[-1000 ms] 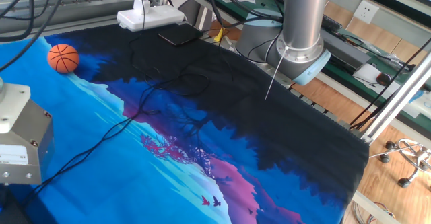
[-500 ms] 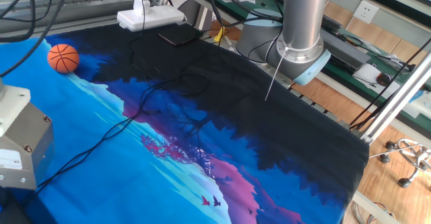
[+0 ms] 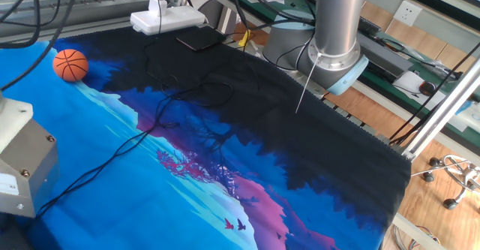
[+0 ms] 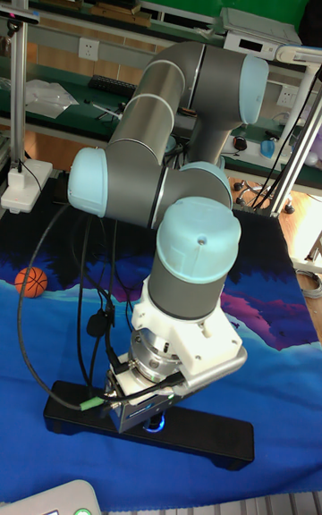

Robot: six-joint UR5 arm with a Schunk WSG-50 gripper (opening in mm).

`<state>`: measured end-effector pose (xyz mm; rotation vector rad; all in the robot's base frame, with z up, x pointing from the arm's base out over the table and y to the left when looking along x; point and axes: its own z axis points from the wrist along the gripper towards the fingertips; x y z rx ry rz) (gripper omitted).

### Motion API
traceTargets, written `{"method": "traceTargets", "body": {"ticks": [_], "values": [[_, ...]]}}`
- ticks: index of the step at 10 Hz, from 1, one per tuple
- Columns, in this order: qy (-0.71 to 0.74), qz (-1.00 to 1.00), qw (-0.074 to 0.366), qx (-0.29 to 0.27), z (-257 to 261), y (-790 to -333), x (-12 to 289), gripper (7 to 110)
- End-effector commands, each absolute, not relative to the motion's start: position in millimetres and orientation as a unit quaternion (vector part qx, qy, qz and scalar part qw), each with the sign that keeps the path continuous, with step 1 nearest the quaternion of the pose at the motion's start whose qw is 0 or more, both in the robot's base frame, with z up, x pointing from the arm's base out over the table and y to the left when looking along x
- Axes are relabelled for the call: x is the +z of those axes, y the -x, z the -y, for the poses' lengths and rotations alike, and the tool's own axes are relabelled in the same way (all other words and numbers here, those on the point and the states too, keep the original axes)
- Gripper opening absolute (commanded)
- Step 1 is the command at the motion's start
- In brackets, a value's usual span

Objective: Turn the knob to increase the volume of the speaker

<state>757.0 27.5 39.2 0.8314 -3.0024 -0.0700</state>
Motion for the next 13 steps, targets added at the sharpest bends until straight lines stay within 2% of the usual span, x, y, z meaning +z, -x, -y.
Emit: {"method": "traceTargets", "body": {"ticks": [1,4,6,8,9,12,13], "values": [[-0.247,0.968,0.016,-0.035,-24.6,-759.4,46.2,7],[-0.205,0.978,0.005,-0.033,-30.4,-761.2,29.8,7],[-0.190,0.981,0.017,-0.036,-25.6,-758.5,39.7,7],[-0.122,0.992,0.028,-0.004,-5.2,-758.7,59.0,7],[-0.088,0.995,0.032,-0.019,-11.9,-757.1,61.5,7],[-0.051,0.998,0.021,-0.028,-24.3,-760.9,49.4,7],[-0.057,0.998,0.014,-0.035,-28.3,-763.5,48.4,22]]}}
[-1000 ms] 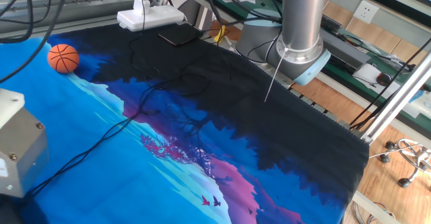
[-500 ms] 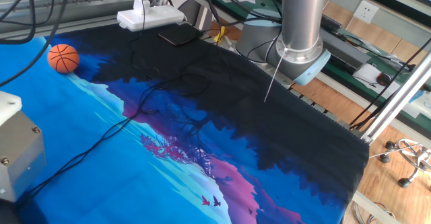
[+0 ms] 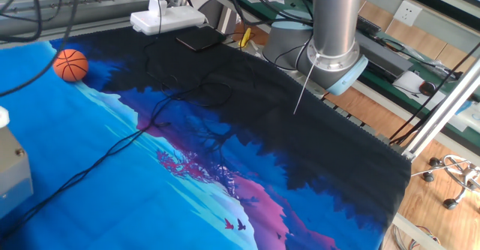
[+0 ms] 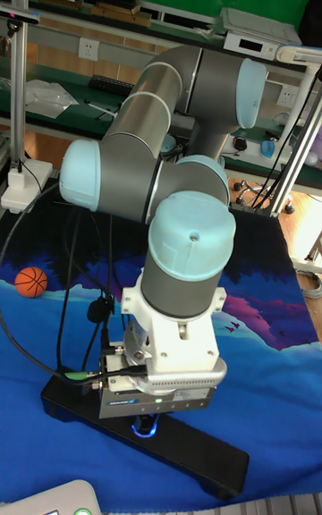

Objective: Turn the knob to increase the volume of the speaker

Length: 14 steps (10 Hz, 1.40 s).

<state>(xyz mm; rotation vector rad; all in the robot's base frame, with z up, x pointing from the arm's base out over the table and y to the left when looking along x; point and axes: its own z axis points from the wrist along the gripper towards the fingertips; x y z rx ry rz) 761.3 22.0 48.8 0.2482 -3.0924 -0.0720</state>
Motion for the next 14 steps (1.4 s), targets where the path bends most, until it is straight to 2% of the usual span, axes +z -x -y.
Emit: {"method": "traceTargets", "body": {"ticks": [1,2,4,5,6,10,11,14], "values": [[-0.057,0.998,0.006,-0.036,-29.0,-767.3,46.0,22],[-0.060,0.997,0.006,-0.043,-32.0,-767.4,44.8,44],[-0.077,0.995,0.016,-0.066,-41.7,-761.4,45.0,44],[-0.085,0.995,0.011,-0.053,-35.3,-763.9,44.7,44],[-0.089,0.995,0.006,-0.052,-34.9,-765.4,46.4,88],[-0.137,0.989,0.004,-0.046,-17.6,-772.6,60.7,88],[-0.183,0.982,0.002,-0.038,-12.2,-774.4,63.5,66],[-0.284,0.956,0.000,-0.080,-35.7,-764.5,67.6,66]]}}
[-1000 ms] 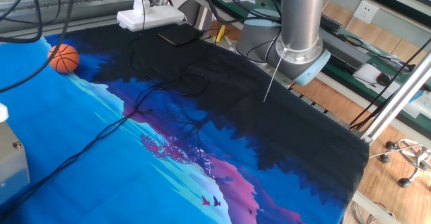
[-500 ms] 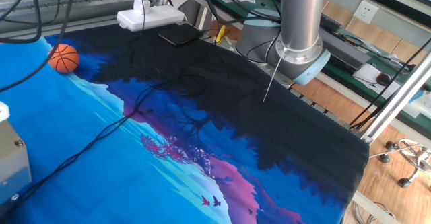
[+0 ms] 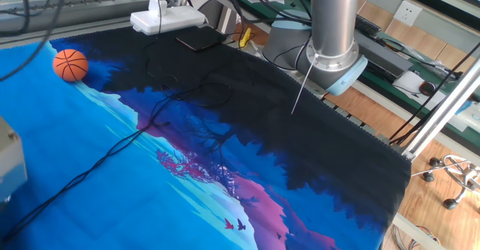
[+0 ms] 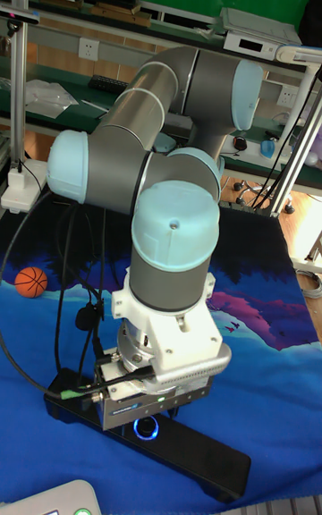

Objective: Turn the knob to increase the volume of the speaker

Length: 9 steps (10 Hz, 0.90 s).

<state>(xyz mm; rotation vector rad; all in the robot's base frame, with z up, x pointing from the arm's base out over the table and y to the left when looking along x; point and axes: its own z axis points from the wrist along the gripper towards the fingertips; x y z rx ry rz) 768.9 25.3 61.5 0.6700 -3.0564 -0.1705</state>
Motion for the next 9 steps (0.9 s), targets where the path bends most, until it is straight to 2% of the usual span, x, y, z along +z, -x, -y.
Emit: {"method": "traceTargets", "body": {"ticks": [1,2,3,7,9], "values": [[-0.316,0.946,0.001,-0.075,-33.7,-762.8,65.7,66],[-0.336,0.939,0.000,-0.075,-36.0,-760.4,61.9,66],[-0.347,0.936,0.002,-0.059,-29.4,-760.5,57.7,22],[-0.392,0.919,-0.002,-0.027,-16.0,-767.0,54.7,22],[-0.401,0.916,-0.008,-0.032,-20.3,-769.5,51.9,22]]}}
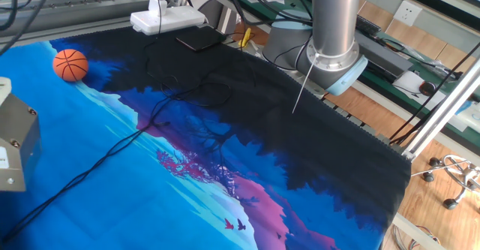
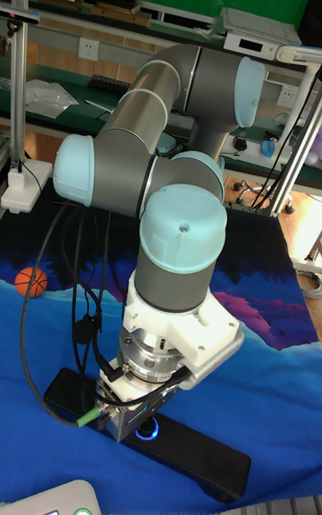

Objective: Turn the knob to increase the volume of the speaker

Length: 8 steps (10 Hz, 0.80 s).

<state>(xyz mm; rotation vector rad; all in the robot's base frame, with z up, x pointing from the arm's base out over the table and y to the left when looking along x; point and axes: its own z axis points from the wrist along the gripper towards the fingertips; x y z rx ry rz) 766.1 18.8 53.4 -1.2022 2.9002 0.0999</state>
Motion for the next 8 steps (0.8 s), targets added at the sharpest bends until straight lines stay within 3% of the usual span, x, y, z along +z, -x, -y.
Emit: {"method": "traceTargets", "body": {"ticks": [1,4,5,8], "values": [[0.408,-0.912,0.004,0.036,-22.1,-767.4,49.1,22],[0.433,-0.899,-0.006,0.067,-34.1,-755.8,55.4,22],[0.437,-0.897,-0.003,0.067,-34.5,-757.4,55.5,44],[0.442,-0.895,0.008,0.057,-29.6,-772.3,56.0,44]]}}
